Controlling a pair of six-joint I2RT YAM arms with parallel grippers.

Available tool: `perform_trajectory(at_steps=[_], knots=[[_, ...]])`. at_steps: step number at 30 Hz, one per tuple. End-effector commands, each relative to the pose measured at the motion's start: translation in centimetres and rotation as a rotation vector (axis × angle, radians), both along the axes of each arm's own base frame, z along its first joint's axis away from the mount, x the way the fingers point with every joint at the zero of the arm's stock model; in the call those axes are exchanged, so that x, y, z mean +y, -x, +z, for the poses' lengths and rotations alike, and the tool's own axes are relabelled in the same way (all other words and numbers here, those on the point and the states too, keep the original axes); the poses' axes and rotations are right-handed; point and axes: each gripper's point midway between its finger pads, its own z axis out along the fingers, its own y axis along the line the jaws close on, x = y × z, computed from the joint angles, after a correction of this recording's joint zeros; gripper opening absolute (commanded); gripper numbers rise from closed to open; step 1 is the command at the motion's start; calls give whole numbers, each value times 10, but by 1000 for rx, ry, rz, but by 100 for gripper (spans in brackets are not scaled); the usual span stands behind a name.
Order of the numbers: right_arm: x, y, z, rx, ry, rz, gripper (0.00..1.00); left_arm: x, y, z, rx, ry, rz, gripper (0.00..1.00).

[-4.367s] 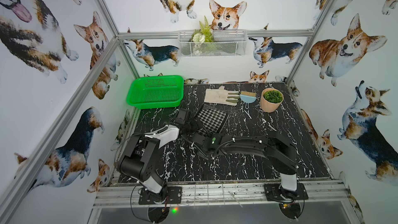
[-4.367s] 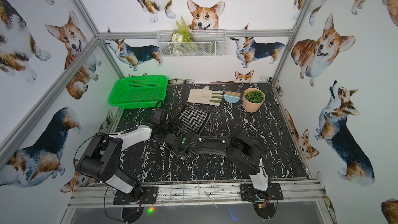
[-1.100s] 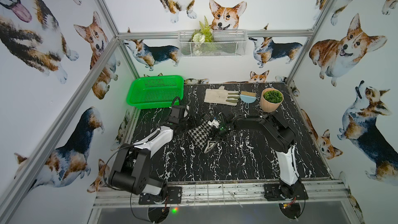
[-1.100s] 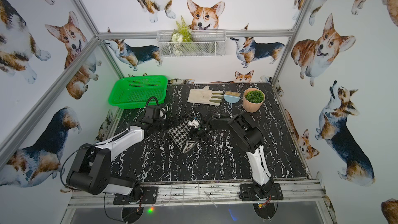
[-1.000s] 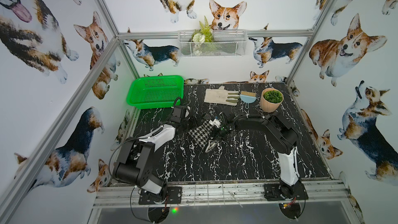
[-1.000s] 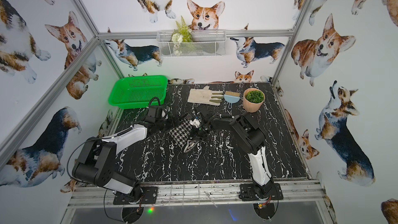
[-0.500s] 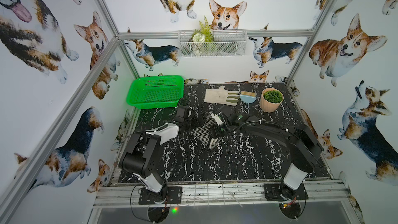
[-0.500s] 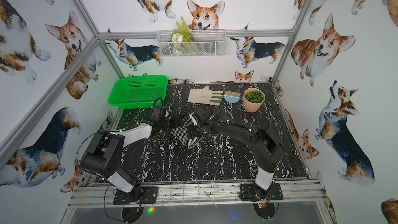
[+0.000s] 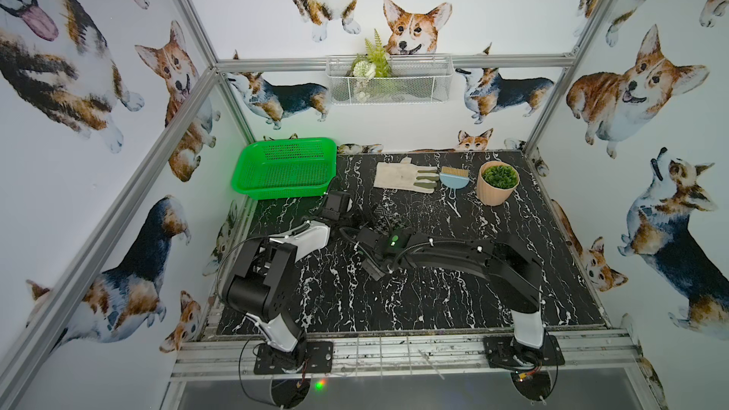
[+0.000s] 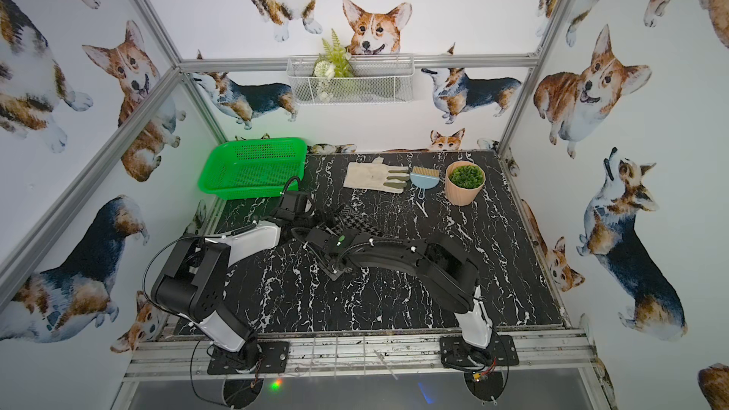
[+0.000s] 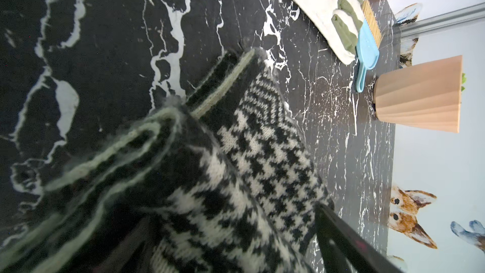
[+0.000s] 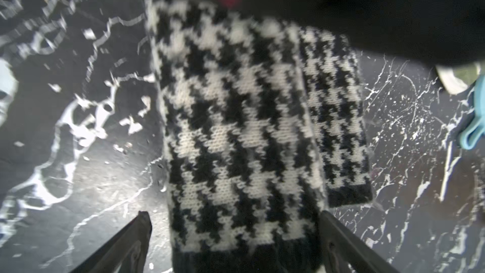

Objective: Roll up the scarf and place it into the basket
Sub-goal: Roll the scarf at the center of the board.

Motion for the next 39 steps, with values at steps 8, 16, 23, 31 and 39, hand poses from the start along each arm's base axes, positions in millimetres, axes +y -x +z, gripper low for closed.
perform_trajectory(at_steps=[8,16,23,31,39], knots=[[-6,5,-32,-24,140,70,97,-1,13,-16,116,13,11,95],[-26,6,-66,0,256,64,73,-4,16,-10,129,50,5,95],[-31,5,-63,50,207,36,22,15,12,6,123,114,57,96],[4,28,-17,342,-183,34,19,74,18,23,74,24,165,96],[28,37,30,664,-557,-4,20,93,33,37,-41,-29,225,96]])
